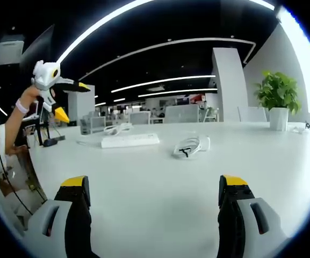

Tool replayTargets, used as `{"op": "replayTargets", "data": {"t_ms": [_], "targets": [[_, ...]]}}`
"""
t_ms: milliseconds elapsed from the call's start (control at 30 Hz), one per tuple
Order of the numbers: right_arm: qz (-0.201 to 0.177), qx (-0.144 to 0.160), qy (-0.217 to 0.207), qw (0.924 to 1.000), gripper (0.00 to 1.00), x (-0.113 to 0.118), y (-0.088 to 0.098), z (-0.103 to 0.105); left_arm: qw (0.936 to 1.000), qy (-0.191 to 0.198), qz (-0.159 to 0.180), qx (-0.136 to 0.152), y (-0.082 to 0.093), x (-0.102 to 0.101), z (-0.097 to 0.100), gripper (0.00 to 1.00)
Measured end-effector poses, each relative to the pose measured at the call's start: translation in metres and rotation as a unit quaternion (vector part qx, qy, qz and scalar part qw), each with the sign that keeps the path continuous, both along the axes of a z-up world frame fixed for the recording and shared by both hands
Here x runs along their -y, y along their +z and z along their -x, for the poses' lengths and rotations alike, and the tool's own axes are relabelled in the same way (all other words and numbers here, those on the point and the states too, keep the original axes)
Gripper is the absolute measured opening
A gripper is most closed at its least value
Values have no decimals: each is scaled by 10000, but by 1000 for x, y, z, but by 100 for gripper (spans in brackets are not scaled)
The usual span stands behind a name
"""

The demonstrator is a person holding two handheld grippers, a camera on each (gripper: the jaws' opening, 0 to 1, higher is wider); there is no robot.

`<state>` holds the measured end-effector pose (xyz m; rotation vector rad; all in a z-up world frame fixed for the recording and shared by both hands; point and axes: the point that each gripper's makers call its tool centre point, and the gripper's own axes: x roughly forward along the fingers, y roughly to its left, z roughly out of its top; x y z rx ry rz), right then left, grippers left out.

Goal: Straighten the power strip on the desk, plug the charger into it

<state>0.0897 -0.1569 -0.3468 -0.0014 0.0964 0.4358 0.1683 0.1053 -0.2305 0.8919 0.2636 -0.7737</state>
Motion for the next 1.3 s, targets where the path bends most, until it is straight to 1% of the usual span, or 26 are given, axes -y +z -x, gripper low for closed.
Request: {"op": "replayTargets", "data": {"t_ms": [133, 200, 267, 400, 467, 500, 533, 633, 700, 733, 900, 933, 967, 1000, 1100, 1133, 1233, 1267, 1300], "targets": [[-15, 13, -7, 10000, 99, 0, 1, 0, 9996, -36, 43, -269, -3, 3, -9, 99], [-10, 11, -2, 10000, 99, 0, 1, 0, 9993, -23, 7, -385, -6, 4, -15, 99], [9, 3, 16, 10000, 99, -1, 0, 0, 9980, 3, -21, -634, -14, 4, -23, 99], [26, 16, 40, 10000, 99, -2, 2, 0, 9951, 114, -67, -980, -28, 4, -41, 99], [32, 32, 44, 10000, 99, -3, 3, 0, 9924, 155, -105, -1217, -37, 5, -47, 99], [38, 32, 47, 10000, 99, -3, 4, 0, 9897, 177, -113, -1419, -44, 6, -52, 99], [42, 33, 48, 10000, 99, -3, 4, 0, 9880, 199, -135, -1525, -49, 7, -56, 99], [60, 57, 62, 9999, 99, -4, 6, 0, 9802, 245, -346, -1933, -69, 7, -64, 99], [54, 77, 60, 9999, 99, -5, 7, 1, 9769, 338, -345, -2084, -78, 9, -73, 99], [51, 78, 57, 9999, 99, -5, 7, 1, 9742, 382, -400, -2190, -84, 9, -77, 99], [60, 73, 46, 9999, 99, -4, 7, 2, 9670, 508, -424, -2460, -93, 14, -92, 99], [54, 73, 39, 10000, 99, -4, 7, 2, 9656, 527, -405, -2516, -94, 14, -107, 99], [49, 73, 35, 10000, 99, -3, 7, 2, 9638, 550, -402, -2578, -95, 15, -111, 99], [47, 72, 32, 10000, 99, -3, 7, 2, 9620, 597, -386, -2638, -98, 15, -109, 99], [38, 72, 22, 10000, 99, -2, 7, 3, 9585, 735, -331, -2734, -103, 17, -111, 99], [34, 73, 22, 10000, 99, -2, 7, 3, 9566, 776, -294, -2792, -106, 20, -105, 99], [24, 59, 14, 10000, 99, -1, 6, 4, 9497, 854, -192, -3008, -114, 24, -103, 99], [19, 52, 8, 10000, 99, 0, 5, 4, 9483, 890, -183, -3041, -115, 21, -109, 99], [18, 51, 7, 10000, 99, 0, 5, 4, 9479, 898, -183, -3051, -115, 21, -110, 99]]}}
